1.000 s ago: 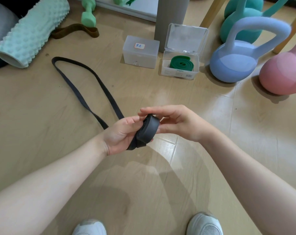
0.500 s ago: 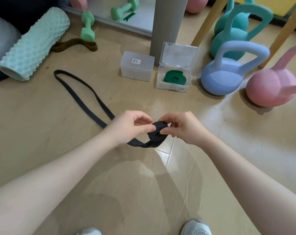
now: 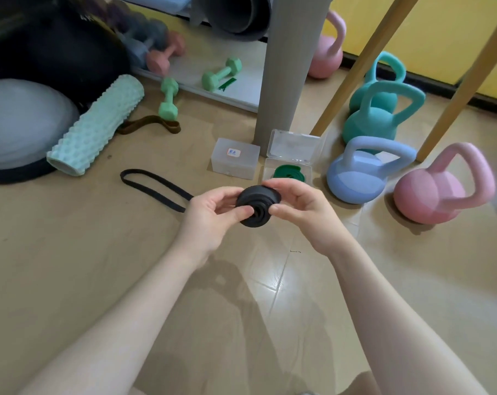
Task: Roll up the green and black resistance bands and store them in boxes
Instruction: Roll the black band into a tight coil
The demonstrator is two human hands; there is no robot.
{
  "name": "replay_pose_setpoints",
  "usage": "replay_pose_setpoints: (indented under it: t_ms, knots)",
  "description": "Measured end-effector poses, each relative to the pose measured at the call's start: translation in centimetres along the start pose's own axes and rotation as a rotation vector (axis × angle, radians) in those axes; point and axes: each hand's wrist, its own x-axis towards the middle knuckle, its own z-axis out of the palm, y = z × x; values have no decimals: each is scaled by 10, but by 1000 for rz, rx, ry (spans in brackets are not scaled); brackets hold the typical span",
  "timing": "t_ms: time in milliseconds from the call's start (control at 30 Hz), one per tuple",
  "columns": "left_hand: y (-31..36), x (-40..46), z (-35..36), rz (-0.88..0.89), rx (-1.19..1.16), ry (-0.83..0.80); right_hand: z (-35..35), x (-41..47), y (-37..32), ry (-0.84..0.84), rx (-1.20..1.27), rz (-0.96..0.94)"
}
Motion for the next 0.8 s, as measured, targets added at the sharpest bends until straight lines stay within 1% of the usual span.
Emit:
replay_pose_setpoints:
  t_ms: [67, 100, 167, 200, 267, 367, 433, 567, 700, 733, 800]
  knots:
    - [-5, -1, 3, -31, -139, 86, 8, 0, -1, 25, 95, -16]
    - [-7, -2, 4, -52, -201, 119, 14, -1, 0, 71, 80, -28]
    - [-11, -3, 6, -91, -288, 164, 23, -2, 4, 191, -89, -80]
    - [-13, -4, 7, -103, -308, 179, 26, -3, 5, 225, -172, -88]
    - [-17, -7, 6, -118, -318, 180, 27, -5, 5, 231, -264, -70]
    - [-22, -10, 3, -125, -328, 172, 30, -14, 10, 194, -324, -38]
    - [-26, -13, 0, -131, -317, 161, 38, -20, 18, 254, -345, -28]
    - [-25, -16, -1, -137, -326, 122, 50, -27, 22, 351, -173, 11]
    - [-24, -20, 1, -185, -384, 51, 49, -37, 15, 420, 202, 131]
    - [-26, -22, 3, -212, -401, 42, 49, -39, 16, 442, 257, 158]
    - [-30, -25, 6, -271, -427, 34, 51, -41, 19, 474, 246, 183]
